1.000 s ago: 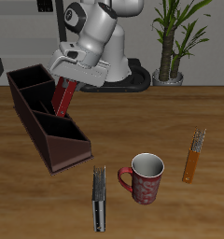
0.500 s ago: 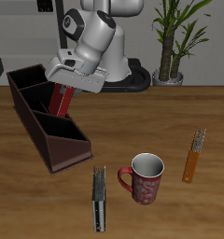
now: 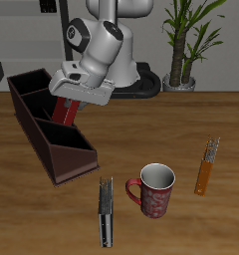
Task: Place the red book into the right desk caddy's front compartment
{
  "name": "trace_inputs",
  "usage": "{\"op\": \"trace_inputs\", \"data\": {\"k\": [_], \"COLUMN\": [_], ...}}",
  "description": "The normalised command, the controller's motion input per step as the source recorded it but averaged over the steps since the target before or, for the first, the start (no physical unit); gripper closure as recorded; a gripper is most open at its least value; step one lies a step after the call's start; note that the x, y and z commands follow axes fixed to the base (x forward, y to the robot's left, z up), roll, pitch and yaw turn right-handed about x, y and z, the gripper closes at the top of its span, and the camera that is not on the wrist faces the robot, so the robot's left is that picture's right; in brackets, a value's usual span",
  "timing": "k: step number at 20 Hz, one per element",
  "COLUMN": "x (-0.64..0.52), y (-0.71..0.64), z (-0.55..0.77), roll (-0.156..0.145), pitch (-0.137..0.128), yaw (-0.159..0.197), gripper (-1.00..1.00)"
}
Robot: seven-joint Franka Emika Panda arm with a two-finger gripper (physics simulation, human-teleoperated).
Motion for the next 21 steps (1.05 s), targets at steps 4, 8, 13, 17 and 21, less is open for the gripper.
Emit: {"op": "trace_inputs", "data": {"k": [4,8,13,17,21], "x": [0.08,0.02,-0.01,-0.06,-0.02], "y": [-0.1,-0.06,0.02,0.12,0.17], "z": [-0.17,-0.07,0.07,0.32,0.5], "roll": [-0.034,-0.042,-0.003,0.029,0.069], "pitch": [0.047,0.025,0.014,-0.012,-0.029], "yaw": [-0.007,-0.021,-0.022,-0.073,-0.119], "gripper": [1.0,-1.0,-1.0,-1.0,-1.0]}}
